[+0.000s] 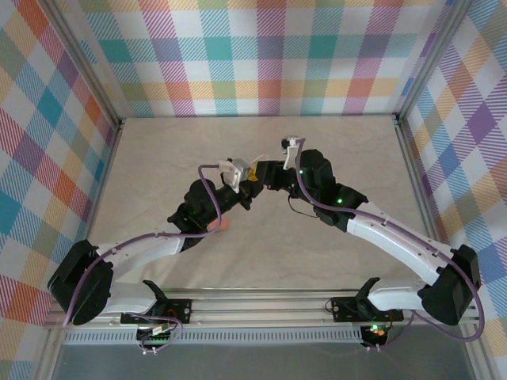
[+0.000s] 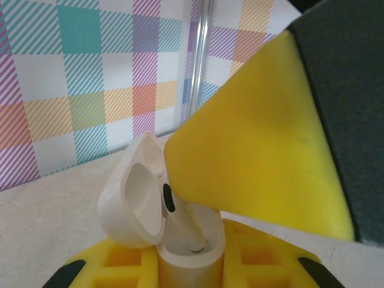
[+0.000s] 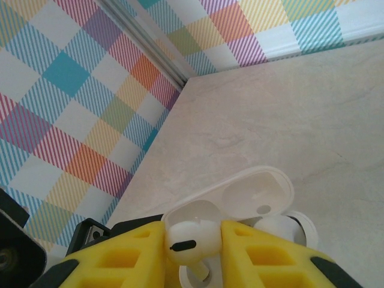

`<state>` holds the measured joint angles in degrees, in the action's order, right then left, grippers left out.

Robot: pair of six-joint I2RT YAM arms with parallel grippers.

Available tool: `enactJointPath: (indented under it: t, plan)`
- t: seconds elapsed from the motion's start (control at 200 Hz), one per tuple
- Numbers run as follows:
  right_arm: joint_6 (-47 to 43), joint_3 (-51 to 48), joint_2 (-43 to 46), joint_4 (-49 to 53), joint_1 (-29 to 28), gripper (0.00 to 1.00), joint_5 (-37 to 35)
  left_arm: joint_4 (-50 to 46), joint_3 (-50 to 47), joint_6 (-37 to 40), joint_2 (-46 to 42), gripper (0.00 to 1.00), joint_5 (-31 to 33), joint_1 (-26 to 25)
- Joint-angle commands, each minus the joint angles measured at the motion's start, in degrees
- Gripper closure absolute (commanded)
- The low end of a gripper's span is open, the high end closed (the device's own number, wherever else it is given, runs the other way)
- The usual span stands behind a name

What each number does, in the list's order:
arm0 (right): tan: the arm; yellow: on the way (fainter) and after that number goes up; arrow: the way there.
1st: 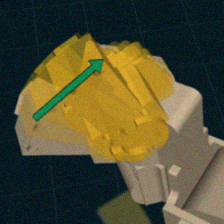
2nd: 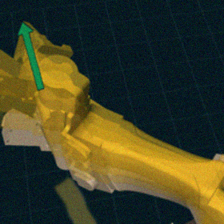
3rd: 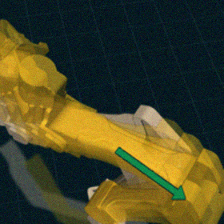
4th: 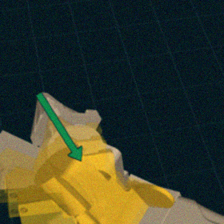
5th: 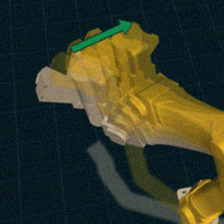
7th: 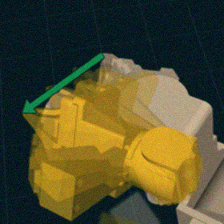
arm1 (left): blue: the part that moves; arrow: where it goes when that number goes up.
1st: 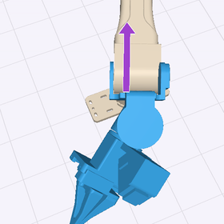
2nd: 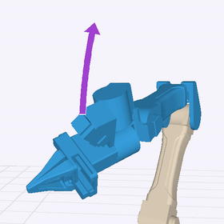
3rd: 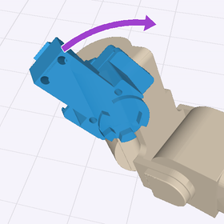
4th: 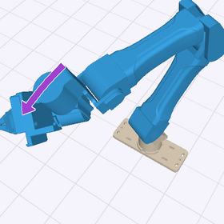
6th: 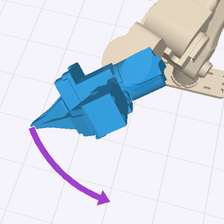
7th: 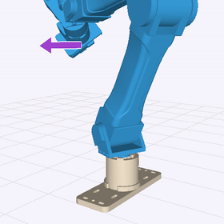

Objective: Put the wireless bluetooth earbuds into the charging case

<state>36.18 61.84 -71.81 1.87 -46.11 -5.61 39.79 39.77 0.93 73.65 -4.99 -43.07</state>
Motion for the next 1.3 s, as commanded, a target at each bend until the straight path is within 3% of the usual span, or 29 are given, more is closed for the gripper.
enactJointPath:
  t: [0.0, 0.29, 0.525, 0.965, 1.295]
  plan:
    - [4.0, -1.6, -0.1, 5.7, -0.4, 0.72, -0.7, 7.6, 0.4, 0.4, -2.8, 1.0, 1.3, -0.5]
    - [7.4, -1.3, -0.3, 5.9, -0.4, 0.75, 0.0, 7.4, 0.0, 0.5, -3.5, 1.0, 1.3, -0.5]
    - [7.6, 0.2, -1.4, 9.4, -0.4, 0.68, -0.5, 7.1, 0.0, 0.6, -4.1, 1.0, 1.2, -0.5]
    - [7.4, 1.2, -2.5, 10.3, -0.4, 0.71, -0.1, 6.4, -0.1, 0.5, -3.9, 1.0, 0.8, -0.5]
    - [7.0, 2.0, -2.2, 12.7, -0.4, 0.61, -1.1, 6.6, 0.2, 1.1, -3.7, 1.0, 0.5, -0.5]
